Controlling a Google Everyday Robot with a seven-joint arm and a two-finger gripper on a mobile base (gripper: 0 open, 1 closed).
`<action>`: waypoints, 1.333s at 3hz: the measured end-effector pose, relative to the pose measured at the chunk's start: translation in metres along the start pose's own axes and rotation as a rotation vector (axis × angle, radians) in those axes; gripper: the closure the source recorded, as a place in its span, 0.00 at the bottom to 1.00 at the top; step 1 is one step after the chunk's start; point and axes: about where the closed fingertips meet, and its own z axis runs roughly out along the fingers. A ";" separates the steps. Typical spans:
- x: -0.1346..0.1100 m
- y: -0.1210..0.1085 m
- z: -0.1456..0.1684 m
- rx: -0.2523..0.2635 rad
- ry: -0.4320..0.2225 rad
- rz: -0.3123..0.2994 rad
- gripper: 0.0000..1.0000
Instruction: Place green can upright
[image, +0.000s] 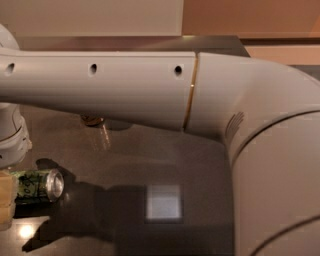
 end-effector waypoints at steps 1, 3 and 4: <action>-0.007 0.001 0.005 -0.007 0.014 0.000 0.18; -0.002 0.010 -0.006 0.014 -0.021 0.018 0.65; 0.011 0.017 -0.029 0.055 -0.115 0.022 0.87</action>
Offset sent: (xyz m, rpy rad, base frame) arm -0.0091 0.0054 0.0002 -0.0248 -0.0025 -0.0159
